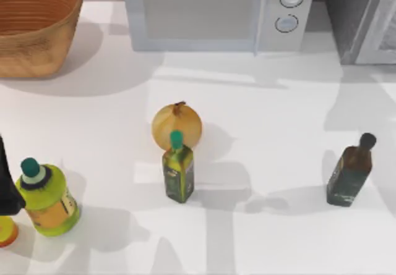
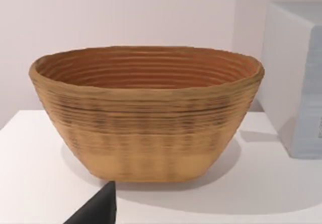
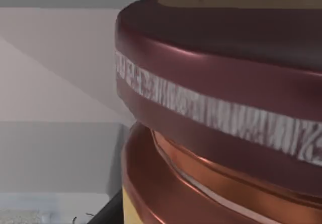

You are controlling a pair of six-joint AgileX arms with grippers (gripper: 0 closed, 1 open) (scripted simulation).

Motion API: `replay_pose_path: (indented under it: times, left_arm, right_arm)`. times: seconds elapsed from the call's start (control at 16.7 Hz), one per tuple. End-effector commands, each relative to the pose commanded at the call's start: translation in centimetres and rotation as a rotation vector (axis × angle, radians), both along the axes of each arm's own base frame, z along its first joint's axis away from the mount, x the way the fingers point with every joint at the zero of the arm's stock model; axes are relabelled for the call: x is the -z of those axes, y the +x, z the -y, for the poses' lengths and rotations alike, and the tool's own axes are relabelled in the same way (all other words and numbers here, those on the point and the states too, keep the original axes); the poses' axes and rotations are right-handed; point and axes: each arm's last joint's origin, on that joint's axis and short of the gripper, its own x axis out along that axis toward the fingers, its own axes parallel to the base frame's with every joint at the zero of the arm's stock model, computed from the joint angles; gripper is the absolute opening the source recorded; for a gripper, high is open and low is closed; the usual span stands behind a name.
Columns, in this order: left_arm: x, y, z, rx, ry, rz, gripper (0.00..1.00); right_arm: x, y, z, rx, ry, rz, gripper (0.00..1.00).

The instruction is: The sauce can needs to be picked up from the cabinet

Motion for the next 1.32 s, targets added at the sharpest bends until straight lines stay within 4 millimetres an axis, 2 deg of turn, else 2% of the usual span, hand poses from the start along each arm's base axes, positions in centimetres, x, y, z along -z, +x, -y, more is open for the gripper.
replay_pose_path:
  times: [0.36,0.48,0.6,0.72,0.84,1.32]
  left_arm:
    - [0.0,0.0,0.0,0.0,0.0,0.0,1.0]
    - [0.0,0.0,0.0,0.0,0.0,0.0,1.0]
    - [0.0,0.0,0.0,0.0,0.0,0.0,1.0]
    - [0.0,0.0,0.0,0.0,0.0,0.0,1.0]
    - [0.0,0.0,0.0,0.0,0.0,0.0,1.0]
    - [0.0,0.0,0.0,0.0,0.0,0.0,1.0]
  right_arm:
    - [16.2,-1.7,2.4,-0.004,0.0,-0.066,0.0]
    - [20.3,-2.2,2.9,-0.007,0.007,-0.046,0.0]
    - [23.2,-2.4,3.2,-0.009,0.012,-0.012,0.0]
    - [25.2,-2.5,3.5,-0.012,0.014,0.021,0.0]
    - [26.1,-2.5,3.6,-0.013,0.014,0.042,0.0]
    - [26.3,-2.4,3.6,-0.019,0.017,0.032,0.0]
